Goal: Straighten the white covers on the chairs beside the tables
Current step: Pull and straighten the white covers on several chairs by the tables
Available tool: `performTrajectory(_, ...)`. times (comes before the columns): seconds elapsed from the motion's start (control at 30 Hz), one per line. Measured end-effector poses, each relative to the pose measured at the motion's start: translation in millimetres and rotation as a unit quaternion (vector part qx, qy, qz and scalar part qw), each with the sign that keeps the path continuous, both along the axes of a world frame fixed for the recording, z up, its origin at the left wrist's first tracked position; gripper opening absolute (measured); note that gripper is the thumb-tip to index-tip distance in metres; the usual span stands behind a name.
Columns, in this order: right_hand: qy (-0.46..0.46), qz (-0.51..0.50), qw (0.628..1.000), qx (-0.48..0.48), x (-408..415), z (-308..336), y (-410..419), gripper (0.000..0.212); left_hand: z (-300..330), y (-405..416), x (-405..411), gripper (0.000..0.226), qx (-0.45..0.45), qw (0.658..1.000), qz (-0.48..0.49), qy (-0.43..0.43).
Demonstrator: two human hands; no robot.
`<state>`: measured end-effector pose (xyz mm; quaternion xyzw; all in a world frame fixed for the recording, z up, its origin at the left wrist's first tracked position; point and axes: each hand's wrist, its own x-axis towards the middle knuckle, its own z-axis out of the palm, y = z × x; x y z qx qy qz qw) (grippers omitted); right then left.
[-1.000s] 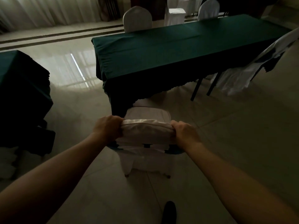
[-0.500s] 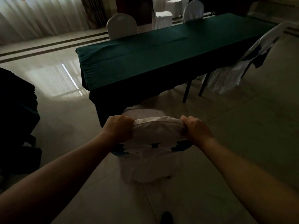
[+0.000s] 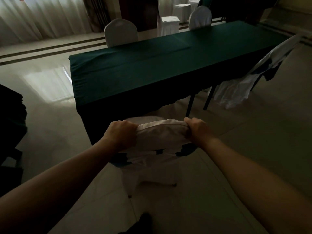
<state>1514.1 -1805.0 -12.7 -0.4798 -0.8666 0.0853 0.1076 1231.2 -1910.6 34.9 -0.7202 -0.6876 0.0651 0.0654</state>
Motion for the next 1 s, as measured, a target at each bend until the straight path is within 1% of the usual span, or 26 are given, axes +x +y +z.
performTrajectory(0.13,-0.008,0.014,1.000,0.008,-3,0,51,0.023,-2,46,-2,0.020,-0.008,1.000,-0.003,-0.004)
performTrajectory(0.3,-0.028,0.018,0.999,0.022,-3,-3,121,0.032,-10,118,-9,0.022,0.000,1.000,-0.013,0.001)
performTrajectory(0.47,-0.010,0.022,1.000,0.007,-6,1,187,0.024,-7,186,-11,0.023,0.004,1.000,-0.016,-0.014)
performTrajectory(0.57,-0.013,0.028,0.999,0.015,-8,2,219,0.026,-6,215,-11,0.023,0.000,1.000,-0.008,-0.010)
performTrajectory(0.77,-0.017,0.077,0.997,0.005,-14,11,292,0.031,-5,264,-8,0.022,0.007,0.999,0.037,-0.025)
performTrajectory(0.9,-0.021,0.102,0.995,0.008,-13,19,338,0.036,-2,296,0,0.030,0.009,0.997,0.075,-0.028)
performTrajectory(1.0,-0.020,0.133,0.991,0.009,-9,21,369,0.036,-1,317,10,0.031,0.012,0.992,0.117,-0.037)
